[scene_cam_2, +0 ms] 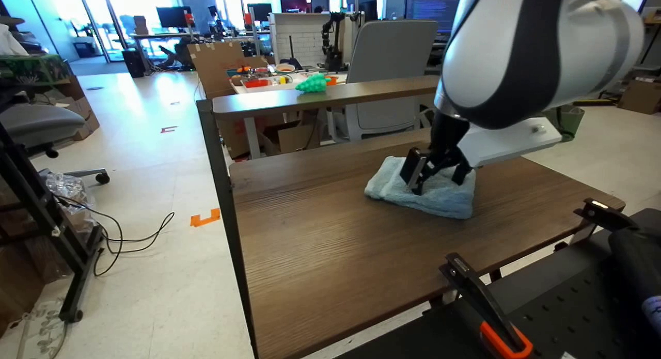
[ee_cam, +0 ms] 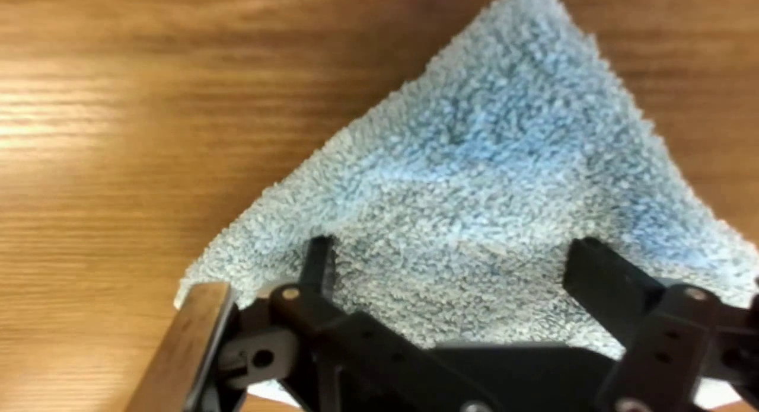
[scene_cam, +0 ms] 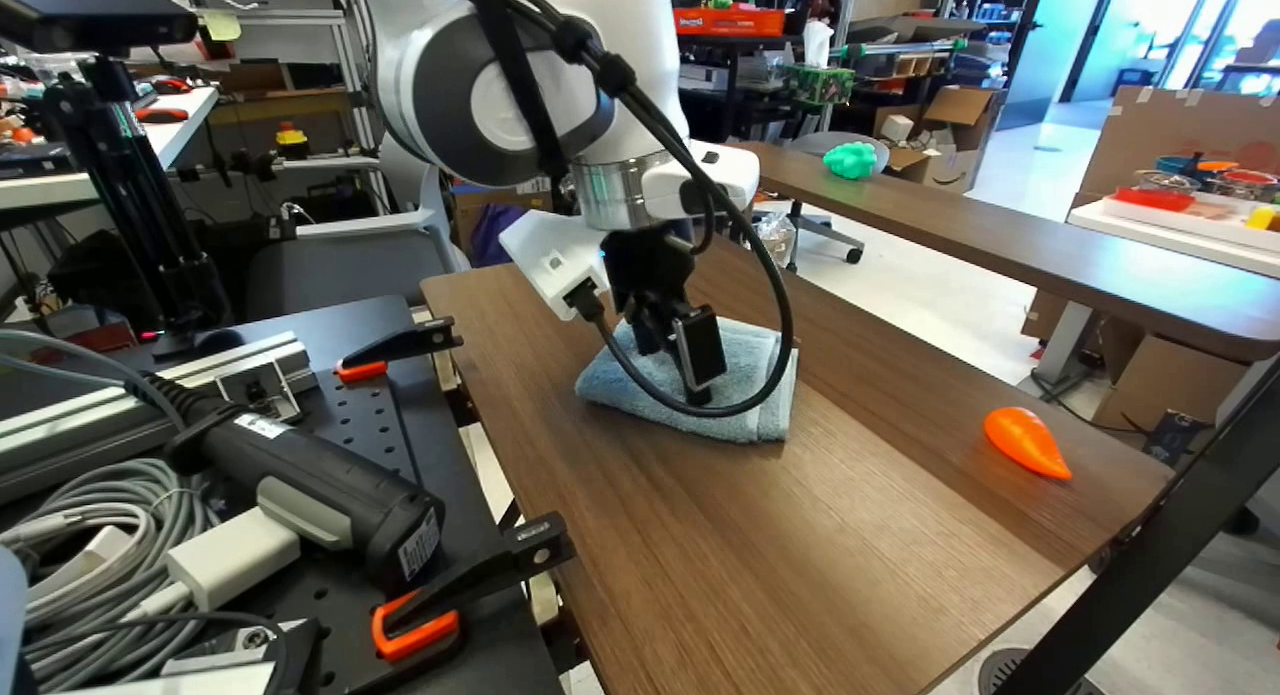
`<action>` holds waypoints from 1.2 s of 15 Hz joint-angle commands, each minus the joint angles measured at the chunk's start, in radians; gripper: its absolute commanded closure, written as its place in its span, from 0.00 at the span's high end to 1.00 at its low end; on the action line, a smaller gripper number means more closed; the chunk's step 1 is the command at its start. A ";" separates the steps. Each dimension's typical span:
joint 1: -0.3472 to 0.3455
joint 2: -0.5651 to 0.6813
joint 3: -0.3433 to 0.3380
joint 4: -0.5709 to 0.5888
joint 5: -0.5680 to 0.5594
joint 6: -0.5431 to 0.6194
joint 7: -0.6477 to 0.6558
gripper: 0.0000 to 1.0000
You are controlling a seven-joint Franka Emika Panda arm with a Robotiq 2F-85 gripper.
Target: Wipe the table with the towel
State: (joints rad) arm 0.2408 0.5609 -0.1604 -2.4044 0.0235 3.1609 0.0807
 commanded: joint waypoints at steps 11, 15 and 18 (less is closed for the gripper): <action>0.301 0.001 -0.474 -0.059 -0.107 -0.064 0.028 1.00; 0.249 -0.020 -0.448 -0.064 -0.119 -0.040 0.029 1.00; 0.249 -0.041 -0.443 -0.075 -0.123 -0.037 0.031 1.00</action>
State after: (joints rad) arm 0.4994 0.5390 -0.6141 -2.4688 -0.0887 3.1207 0.1210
